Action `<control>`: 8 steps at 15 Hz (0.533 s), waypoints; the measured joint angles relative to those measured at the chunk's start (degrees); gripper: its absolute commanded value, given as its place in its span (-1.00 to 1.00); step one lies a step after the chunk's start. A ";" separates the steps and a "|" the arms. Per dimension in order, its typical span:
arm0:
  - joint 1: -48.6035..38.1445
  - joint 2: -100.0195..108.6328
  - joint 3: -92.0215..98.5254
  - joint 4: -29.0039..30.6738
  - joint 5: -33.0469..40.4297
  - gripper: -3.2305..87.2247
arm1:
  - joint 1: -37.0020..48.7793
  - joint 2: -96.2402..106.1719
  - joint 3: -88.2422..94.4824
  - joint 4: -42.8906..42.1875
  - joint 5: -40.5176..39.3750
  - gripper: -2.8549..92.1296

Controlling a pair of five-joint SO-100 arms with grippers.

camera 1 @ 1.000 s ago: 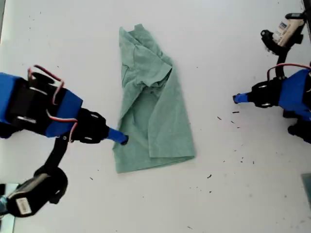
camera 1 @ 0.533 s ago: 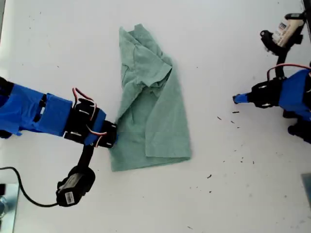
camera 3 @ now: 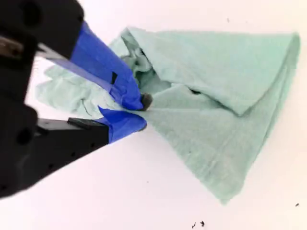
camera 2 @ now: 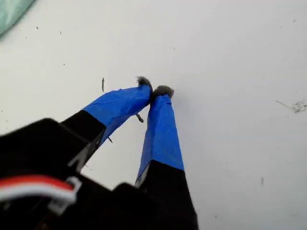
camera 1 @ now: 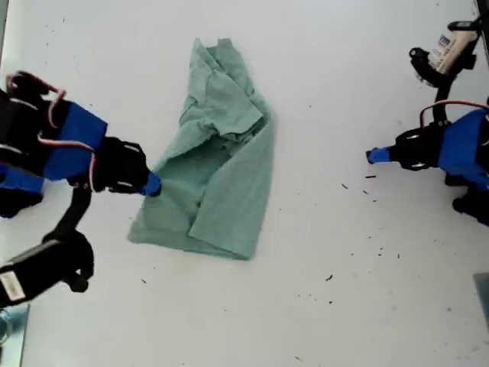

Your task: Fold t shirt

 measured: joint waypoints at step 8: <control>0.00 -36.39 -36.04 -7.73 11.69 -0.50 | -0.26 0.00 0.09 0.00 0.00 -0.89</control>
